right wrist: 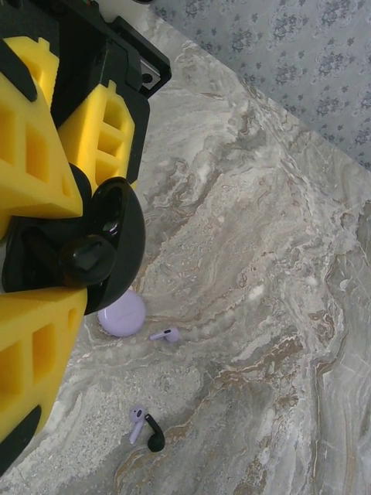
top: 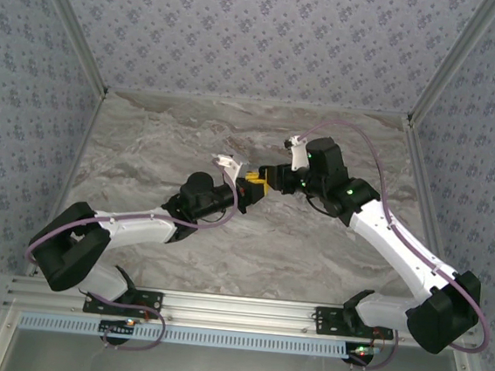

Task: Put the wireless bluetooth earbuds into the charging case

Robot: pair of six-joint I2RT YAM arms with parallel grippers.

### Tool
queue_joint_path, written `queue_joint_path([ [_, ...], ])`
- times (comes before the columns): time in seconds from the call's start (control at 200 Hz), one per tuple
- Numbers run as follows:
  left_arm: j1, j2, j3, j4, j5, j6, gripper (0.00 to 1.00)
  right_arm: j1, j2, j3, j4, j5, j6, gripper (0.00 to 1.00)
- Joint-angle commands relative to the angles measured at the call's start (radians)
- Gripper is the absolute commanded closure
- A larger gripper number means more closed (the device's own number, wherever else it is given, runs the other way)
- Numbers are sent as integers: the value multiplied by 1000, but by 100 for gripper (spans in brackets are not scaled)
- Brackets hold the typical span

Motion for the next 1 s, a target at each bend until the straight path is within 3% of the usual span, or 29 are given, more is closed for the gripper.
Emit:
queue_joint_path([
  [0.0,-5,-16,32,20,11,24,84,11,-27,34,-33,-6,-20,68],
  [0.5,-6,-33,17,15,17,48,84,14,-51,44,-58,54,-7,56],
  [0.994,-6,-34,14,22,44,57,84,14,-42,44,-47,2,-11,62],
])
